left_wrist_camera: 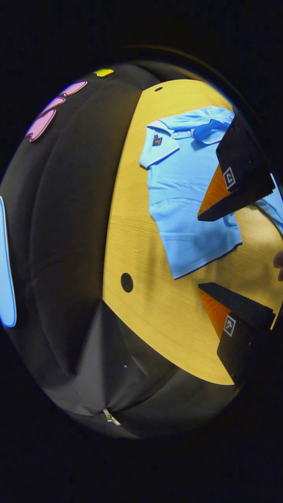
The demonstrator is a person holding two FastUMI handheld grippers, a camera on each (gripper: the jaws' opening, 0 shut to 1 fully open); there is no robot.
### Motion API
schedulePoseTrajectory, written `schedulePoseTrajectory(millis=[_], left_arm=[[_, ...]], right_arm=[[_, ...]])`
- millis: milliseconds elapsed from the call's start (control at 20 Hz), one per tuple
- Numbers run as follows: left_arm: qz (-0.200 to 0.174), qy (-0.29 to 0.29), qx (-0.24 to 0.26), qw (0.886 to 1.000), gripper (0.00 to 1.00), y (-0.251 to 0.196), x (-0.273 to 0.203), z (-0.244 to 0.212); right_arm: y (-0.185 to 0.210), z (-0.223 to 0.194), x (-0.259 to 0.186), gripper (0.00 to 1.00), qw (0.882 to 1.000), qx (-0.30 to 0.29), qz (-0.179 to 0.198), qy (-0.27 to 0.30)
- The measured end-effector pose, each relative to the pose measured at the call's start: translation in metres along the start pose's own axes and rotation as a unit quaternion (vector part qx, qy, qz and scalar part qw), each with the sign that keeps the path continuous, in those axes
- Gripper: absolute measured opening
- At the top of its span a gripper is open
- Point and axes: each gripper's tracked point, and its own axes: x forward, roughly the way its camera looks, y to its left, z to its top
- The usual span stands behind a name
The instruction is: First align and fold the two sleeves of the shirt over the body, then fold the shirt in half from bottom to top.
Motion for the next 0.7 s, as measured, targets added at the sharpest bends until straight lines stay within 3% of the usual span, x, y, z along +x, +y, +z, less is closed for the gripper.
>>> schedulePoseTrajectory(millis=[300,650,700], left_arm=[[0.028,0.045,0.016,0.998,0.99,0.011,0.028,-0.019],[0.008,0.054,-0.005,0.998,0.99,0.004,0.032,-0.023],[-0.006,0.058,-0.012,0.998,0.84,-0.003,0.031,-0.024]], right_arm=[[-0.011,-0.008,-0.008,0.98,1.000,0.011,-0.009,0.007],[-0.004,-0.011,-0.011,0.98,1.000,0.015,0.004,0.014],[-0.005,-0.012,-0.011,0.98,1.000,0.015,0.005,0.015]])
